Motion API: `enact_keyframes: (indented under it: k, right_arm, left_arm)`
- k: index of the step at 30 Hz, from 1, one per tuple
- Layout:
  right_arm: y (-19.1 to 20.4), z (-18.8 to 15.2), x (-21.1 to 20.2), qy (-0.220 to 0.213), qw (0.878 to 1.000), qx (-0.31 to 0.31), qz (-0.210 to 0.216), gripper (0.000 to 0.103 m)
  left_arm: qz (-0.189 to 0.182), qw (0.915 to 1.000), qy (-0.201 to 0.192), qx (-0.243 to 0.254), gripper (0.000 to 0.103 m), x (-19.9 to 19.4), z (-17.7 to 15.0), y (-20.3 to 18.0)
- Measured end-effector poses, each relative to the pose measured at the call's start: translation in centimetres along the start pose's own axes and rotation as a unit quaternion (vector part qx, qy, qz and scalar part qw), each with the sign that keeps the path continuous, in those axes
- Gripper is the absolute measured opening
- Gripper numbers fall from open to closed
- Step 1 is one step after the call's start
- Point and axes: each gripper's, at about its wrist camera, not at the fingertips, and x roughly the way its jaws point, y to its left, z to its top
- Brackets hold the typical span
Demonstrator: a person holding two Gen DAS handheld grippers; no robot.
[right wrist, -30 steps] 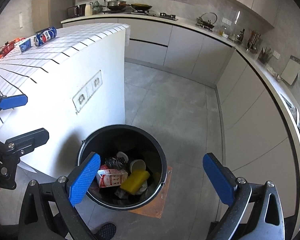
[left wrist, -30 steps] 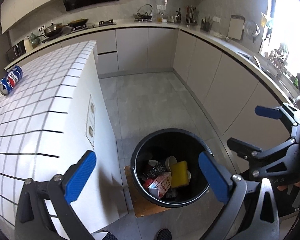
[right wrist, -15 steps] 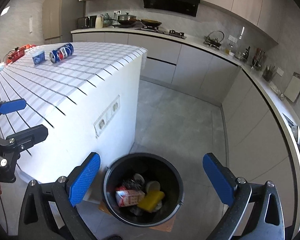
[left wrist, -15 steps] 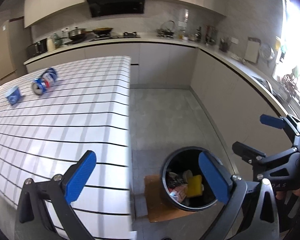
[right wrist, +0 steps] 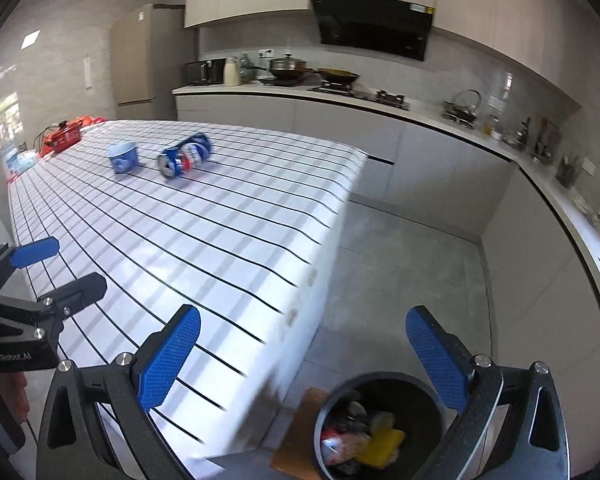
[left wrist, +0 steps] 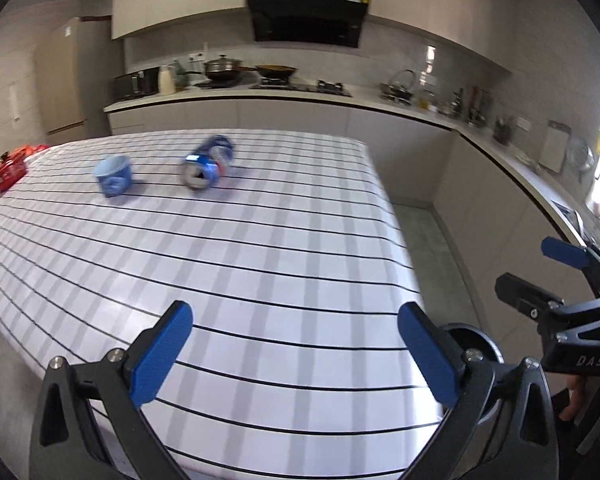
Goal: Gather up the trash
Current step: 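Move both empty tools back toward the cup and Pepsi can on the table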
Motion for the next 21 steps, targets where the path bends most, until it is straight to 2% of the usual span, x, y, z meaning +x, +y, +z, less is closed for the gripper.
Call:
enact_keyframes:
  k: [7, 13, 21]
  right_arm:
    - [6.8, 4.6, 3.3, 0.002, 1.0, -0.005, 0.018, 0.103]
    - [12.7, 8.4, 6.5, -0.012, 0.999, -0.01, 0.033, 0.103]
    - [17.2, 12.6, 11.1, -0.026, 0.999, 0.002, 0.033, 0.103]
  left_arm:
    - [0.032, 0.9988, -0.025, -0.026, 0.103, 0.1, 1.7, 8.4]
    - [0.052, 0.9975, -0.031, -0.038, 0.102, 1.9, 3.2, 15.1]
    - [0.049, 0.9969, -0.035, -0.05, 0.096, 5.3, 4.7, 22.0]
